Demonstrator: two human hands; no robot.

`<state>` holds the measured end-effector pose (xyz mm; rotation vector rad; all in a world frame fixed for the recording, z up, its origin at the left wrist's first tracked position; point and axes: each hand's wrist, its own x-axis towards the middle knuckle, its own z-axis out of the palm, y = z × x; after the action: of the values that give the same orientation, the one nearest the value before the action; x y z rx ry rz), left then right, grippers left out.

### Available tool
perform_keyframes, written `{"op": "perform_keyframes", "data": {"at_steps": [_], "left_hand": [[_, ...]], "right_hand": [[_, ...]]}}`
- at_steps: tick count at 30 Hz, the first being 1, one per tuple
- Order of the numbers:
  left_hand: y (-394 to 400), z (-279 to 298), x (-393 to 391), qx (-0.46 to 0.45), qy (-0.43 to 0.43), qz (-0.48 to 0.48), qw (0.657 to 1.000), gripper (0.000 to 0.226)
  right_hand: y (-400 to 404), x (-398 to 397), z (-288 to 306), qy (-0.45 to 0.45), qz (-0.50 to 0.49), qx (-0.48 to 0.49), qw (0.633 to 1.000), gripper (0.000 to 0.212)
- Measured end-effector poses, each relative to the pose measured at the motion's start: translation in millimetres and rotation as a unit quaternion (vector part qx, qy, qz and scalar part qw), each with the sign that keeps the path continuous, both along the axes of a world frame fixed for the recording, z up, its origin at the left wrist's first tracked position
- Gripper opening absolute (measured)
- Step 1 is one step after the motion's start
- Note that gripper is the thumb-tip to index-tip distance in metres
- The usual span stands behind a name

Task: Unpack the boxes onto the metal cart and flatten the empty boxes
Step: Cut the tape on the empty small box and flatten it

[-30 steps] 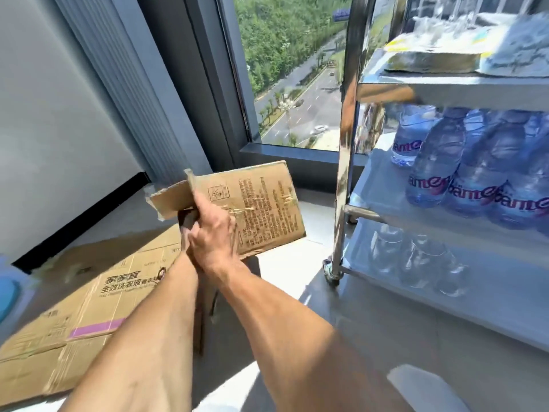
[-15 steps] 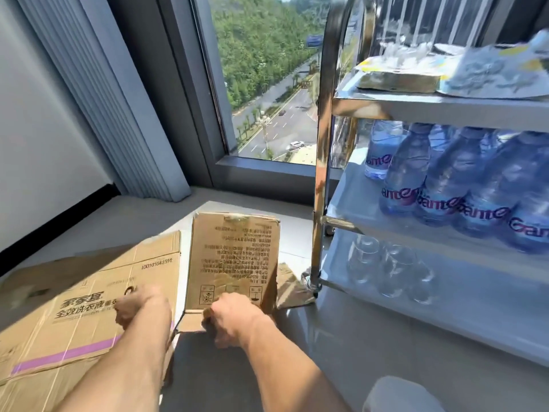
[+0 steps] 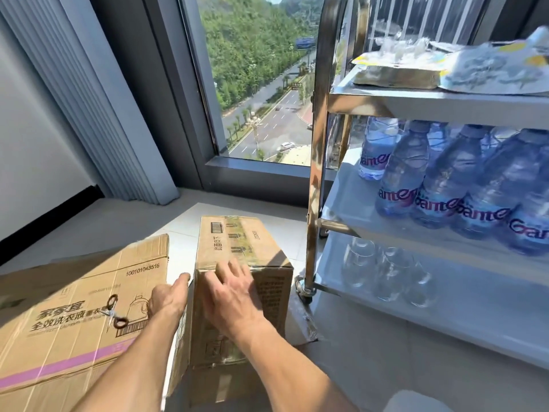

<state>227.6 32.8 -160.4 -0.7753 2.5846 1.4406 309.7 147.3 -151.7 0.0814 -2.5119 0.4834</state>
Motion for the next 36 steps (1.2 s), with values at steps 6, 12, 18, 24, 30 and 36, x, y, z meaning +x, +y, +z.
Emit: {"op": "perform_keyframes", "data": {"at_steps": [6,12,18,24,30,36], "left_hand": [[20.8,-2.1,-33.7,-0.006,0.070,0.030,0.997,0.038],[34.1,-11.4,-55.4,-0.065,-0.001,-0.102,0.993,0.026],[21.8,-23.8,-15.5,-0.102,-0.122,-0.091,0.983,0.027],[14.7,9.6,51.8,-0.176,-0.231,-0.143,0.946,0.033],[10.4,68.6,123.3,-0.215,-0.307,-0.249,0.893,0.032],[41.7,102.0,198.2,-0.200,-0.337,-0.305,0.868,0.025]], "right_hand": [[6.0,-57.9,34.3,-0.028,-0.152,-0.218,0.964,0.013],[24.8,-79.6,4.9,-0.367,-0.198,-0.164,0.894,0.037],[27.5,-26.4,-9.9,-0.494,-0.172,-0.240,0.818,0.026],[17.3,45.8,12.9,-0.617,-0.231,-0.296,0.692,0.034],[2.2,119.9,76.5,-0.660,-0.257,-0.321,0.629,0.029],[18.9,195.4,127.6,-0.639,-0.265,-0.367,0.621,0.014]]}}
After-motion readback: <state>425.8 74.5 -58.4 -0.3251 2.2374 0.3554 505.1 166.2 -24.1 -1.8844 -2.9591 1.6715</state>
